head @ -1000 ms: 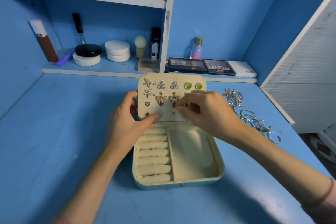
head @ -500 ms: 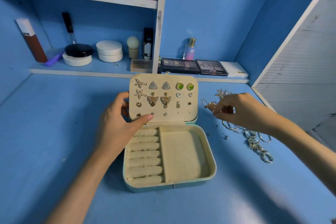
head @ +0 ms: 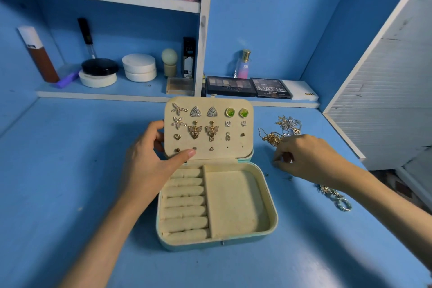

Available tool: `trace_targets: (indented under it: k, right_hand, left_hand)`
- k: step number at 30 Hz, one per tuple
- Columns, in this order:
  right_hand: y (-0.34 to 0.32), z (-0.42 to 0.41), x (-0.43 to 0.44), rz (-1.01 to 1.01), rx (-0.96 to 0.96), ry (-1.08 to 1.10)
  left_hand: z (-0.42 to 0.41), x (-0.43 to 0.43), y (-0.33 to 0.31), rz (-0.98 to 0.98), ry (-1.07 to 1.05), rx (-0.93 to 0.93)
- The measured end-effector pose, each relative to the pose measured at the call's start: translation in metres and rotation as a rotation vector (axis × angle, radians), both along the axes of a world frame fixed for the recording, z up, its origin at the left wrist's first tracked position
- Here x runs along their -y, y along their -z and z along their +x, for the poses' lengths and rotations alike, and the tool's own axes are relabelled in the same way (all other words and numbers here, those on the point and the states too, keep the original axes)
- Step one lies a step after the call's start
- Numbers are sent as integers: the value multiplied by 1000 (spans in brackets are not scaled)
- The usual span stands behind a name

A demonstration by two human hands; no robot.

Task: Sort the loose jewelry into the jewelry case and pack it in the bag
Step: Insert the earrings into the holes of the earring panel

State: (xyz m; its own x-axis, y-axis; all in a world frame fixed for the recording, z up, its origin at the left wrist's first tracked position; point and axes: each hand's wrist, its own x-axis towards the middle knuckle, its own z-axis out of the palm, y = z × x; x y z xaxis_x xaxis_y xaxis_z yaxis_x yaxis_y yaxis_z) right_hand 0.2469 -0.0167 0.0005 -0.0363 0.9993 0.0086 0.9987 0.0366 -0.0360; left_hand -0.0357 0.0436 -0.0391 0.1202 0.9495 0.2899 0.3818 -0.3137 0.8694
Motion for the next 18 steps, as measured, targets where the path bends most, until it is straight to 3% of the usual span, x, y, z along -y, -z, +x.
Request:
trace_targets:
  k: [8,18]
  right_hand:
    - [-15,-15,-12,-118,321,-97]
    - [-19,-18,-17,-177,324,-49]
  left_hand:
    - [0,-1,2,1,-1,1]
    - [-1,-2,4,1,-2,-4]
